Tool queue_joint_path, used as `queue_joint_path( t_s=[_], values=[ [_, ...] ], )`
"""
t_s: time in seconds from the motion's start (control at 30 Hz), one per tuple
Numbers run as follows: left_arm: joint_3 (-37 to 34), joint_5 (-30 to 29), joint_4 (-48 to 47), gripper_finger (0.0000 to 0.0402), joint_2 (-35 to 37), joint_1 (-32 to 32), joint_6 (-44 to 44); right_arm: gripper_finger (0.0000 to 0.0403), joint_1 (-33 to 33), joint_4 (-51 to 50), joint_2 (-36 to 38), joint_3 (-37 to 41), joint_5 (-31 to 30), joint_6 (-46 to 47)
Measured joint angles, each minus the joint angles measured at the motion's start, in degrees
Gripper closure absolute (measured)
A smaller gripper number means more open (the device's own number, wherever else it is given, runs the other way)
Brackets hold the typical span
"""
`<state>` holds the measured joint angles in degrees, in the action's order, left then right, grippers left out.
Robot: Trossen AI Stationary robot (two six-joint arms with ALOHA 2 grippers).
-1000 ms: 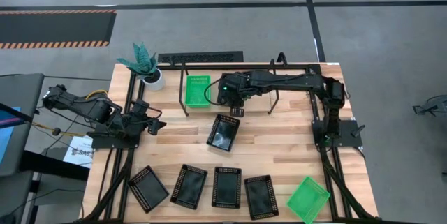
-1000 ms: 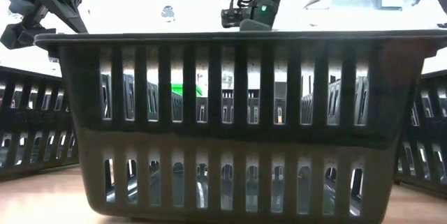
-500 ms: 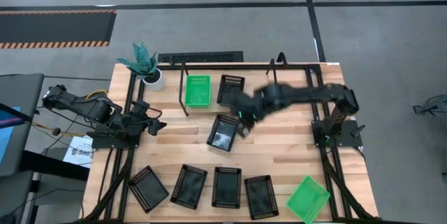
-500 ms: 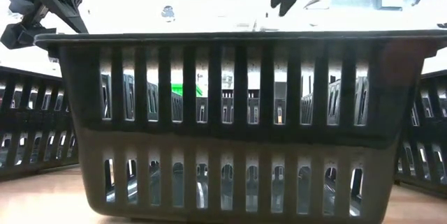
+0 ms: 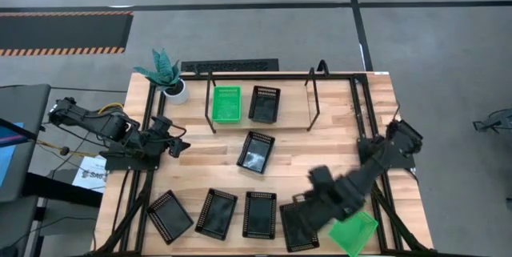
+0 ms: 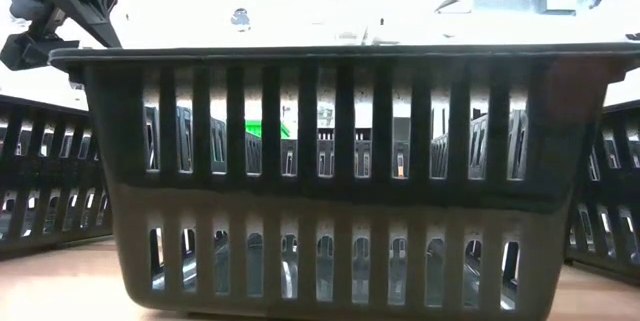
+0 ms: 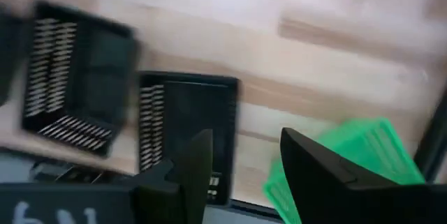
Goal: Stack baskets on shelf by color
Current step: Stack the green bin on top of the green stacked bins on the shelf
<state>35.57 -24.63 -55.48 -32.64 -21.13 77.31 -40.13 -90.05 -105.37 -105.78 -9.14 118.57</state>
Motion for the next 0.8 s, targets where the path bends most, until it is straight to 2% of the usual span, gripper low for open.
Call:
queue_joint_path(
  t_s=[0.07, 0.2, 0.3, 0.5, 0.8],
  values=[
    [0.0, 0.36, 0.0, 0.0141, 0.02, -0.02, -0.65, 0.0203, -3.15, 0.15, -0.06, 2.04, 0.17, 7.06],
    [0.0, 0.34, 0.02, 0.0141, 0.0, -0.01, -1.67, 0.0196, -5.44, 1.15, -0.06, 6.36, 10.35, 9.16],
    [0.0, 0.36, 0.02, 0.0141, 0.0, -0.02, -2.38, 0.0196, -5.66, 3.54, -0.06, 10.12, 11.41, 9.37],
    [0.0, 0.79, 0.02, 0.0141, 0.02, -0.01, -2.55, 0.0199, -6.19, 7.55, -0.07, 17.35, 19.93, 11.36],
    [0.0, 1.52, -0.04, 0.0141, 0.0, 0.0, -3.59, 0.0199, -6.05, 17.22, -0.08, 24.07, 22.28, 12.51]
  ],
)
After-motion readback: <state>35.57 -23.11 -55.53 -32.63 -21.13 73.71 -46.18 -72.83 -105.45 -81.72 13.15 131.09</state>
